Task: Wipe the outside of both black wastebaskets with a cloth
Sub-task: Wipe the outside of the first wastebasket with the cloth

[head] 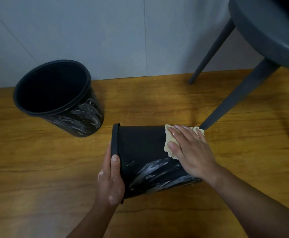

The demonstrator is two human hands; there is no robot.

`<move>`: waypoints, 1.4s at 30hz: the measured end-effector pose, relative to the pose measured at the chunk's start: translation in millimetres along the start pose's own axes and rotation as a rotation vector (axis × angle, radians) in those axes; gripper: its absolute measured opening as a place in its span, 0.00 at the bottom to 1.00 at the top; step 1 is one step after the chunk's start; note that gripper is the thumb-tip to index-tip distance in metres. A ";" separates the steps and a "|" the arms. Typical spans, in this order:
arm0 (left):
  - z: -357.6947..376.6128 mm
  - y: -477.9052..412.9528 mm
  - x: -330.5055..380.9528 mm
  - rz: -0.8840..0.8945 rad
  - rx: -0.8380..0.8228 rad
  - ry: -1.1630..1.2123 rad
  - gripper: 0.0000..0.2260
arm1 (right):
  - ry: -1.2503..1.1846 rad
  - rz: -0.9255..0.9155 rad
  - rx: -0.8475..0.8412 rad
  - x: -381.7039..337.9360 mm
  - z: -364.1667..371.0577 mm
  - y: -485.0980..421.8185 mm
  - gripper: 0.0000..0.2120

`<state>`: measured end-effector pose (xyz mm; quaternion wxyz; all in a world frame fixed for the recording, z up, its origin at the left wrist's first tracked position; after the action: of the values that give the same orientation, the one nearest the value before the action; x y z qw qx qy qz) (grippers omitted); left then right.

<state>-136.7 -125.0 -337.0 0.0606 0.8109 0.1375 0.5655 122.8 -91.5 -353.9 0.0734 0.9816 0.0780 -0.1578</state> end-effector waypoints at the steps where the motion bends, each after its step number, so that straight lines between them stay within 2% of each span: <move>1: 0.4 0.4 -1.3 0.000 0.008 0.004 0.23 | -0.001 0.011 -0.009 -5.1 0.4 -0.1 0.33; 5: 0.5 2.7 -3.7 -0.025 0.019 0.013 0.26 | 0.032 -0.051 -0.046 -50.3 4.4 -2.1 0.31; 12: 4.4 8.6 0.8 -0.080 0.001 0.036 0.23 | 0.029 -0.238 0.027 -135.0 18.6 0.1 0.28; 19: 1.3 3.6 -0.9 -0.094 0.017 0.021 0.22 | 0.138 -0.359 -0.015 -108.6 21.5 10.9 0.31; 27: 3.1 -1.2 0.3 -0.115 -0.013 0.016 0.22 | 0.158 -0.130 -0.024 -15.0 8.8 31.0 0.29; 30: 3.0 1.2 1.8 -0.101 -0.001 -0.016 0.23 | 0.132 -0.067 -0.006 -28.6 11.3 31.5 0.30; 33: 3.2 2.3 2.3 -0.095 -0.003 -0.053 0.28 | 0.120 -0.116 0.033 -74.8 16.0 24.6 0.29; 36: 0.1 3.3 5.2 -0.077 0.004 -0.120 0.21 | 0.097 -0.230 0.030 -115.5 25.1 20.5 0.31; 40: -3.0 4.9 12.5 -0.061 0.039 -0.142 0.19 | 0.119 -0.291 0.021 -106.8 25.7 26.7 0.33; 42: -2.4 4.0 12.7 -0.067 0.051 -0.135 0.20 | 0.128 -0.261 0.007 -85.9 22.0 32.2 0.33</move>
<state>-134.2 -125.3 -323.7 0.0680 0.8436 0.1743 0.5034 41.4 -137.9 -343.1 0.0438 0.9715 0.2089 -0.1034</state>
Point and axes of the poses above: each hand's wrist, its own y-axis away from the middle knuckle, its own z-axis out of the palm, x = y × z, the point moved 5 cm from there along -y, towards the middle knuckle, and after that the axes turned 4 degrees about -z, right-handed, at the moved point
